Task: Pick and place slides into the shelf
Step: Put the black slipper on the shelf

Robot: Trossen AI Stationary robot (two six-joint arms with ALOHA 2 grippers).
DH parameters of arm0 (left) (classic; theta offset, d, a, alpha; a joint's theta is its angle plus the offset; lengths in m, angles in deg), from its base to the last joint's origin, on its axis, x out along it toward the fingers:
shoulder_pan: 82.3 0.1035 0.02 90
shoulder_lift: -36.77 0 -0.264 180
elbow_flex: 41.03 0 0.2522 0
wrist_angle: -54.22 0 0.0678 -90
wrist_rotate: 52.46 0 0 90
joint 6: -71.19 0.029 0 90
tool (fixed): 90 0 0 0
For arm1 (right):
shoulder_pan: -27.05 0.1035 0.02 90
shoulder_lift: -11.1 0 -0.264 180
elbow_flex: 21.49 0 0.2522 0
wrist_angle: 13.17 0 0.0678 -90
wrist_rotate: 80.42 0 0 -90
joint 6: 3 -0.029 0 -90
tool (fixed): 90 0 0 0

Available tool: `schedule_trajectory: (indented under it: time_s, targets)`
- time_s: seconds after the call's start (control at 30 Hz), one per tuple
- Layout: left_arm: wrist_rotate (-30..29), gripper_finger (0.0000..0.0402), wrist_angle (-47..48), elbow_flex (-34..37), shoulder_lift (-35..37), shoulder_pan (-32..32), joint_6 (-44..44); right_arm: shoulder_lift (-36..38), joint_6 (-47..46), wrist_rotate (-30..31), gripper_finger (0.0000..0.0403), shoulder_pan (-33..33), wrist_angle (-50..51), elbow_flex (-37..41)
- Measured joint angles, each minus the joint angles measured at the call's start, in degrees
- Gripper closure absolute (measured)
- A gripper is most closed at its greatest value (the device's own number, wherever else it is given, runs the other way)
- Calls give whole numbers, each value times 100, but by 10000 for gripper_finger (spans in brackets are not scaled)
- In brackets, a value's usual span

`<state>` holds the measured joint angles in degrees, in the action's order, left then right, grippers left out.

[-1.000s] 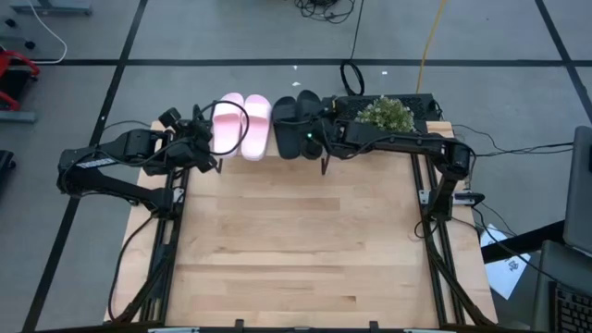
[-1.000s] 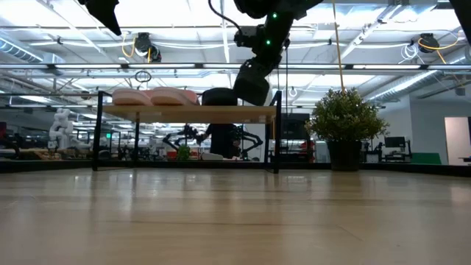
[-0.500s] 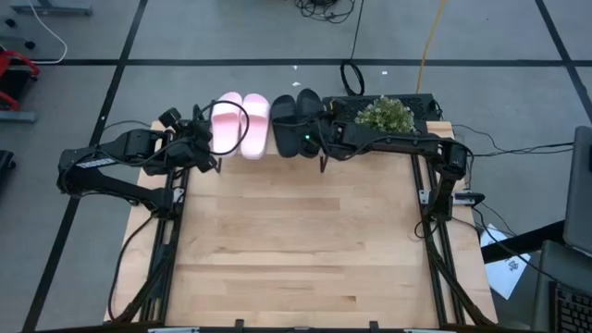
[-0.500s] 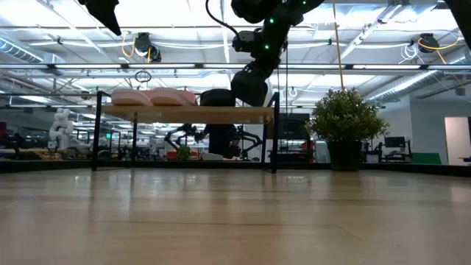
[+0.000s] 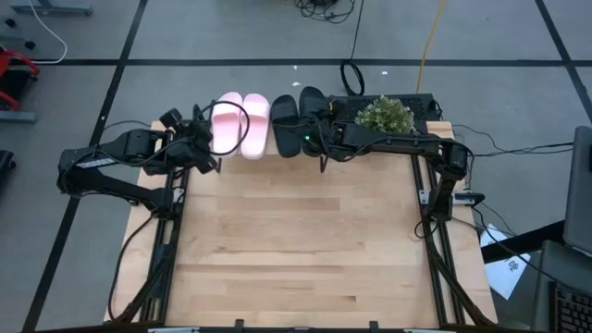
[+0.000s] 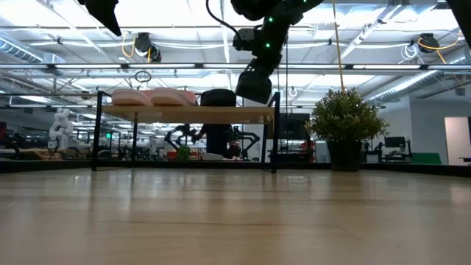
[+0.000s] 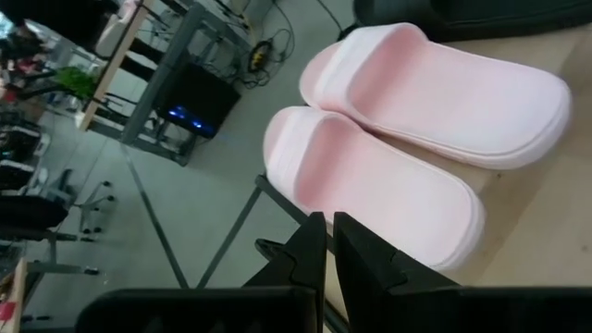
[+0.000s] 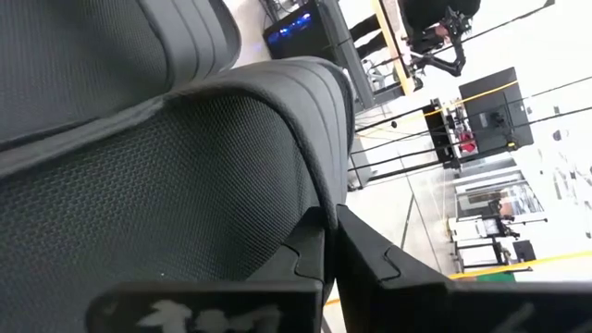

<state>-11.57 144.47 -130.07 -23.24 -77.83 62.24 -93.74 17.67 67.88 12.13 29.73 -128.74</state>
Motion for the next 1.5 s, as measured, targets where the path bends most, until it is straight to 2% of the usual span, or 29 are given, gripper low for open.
schedule_trajectory:
  time_s: [0.27, 0.4, 1.27, 1.5]
  targets:
    - [87, 369, 0, 0, 0, -2, 14, 0, -36, -29, 403, 1, 87, 0]
    - [87, 369, 0, 0, 1, -2, 19, 0, -186, -295, 403, -8, 154, 0]
    - [85, 369, 0, 1, 0, -2, 16, -7, -136, -466, 403, -125, 252, 0]
    - [84, 369, 0, 1, 0, -1, 15, -7, -195, -459, 403, -125, 625, -4]
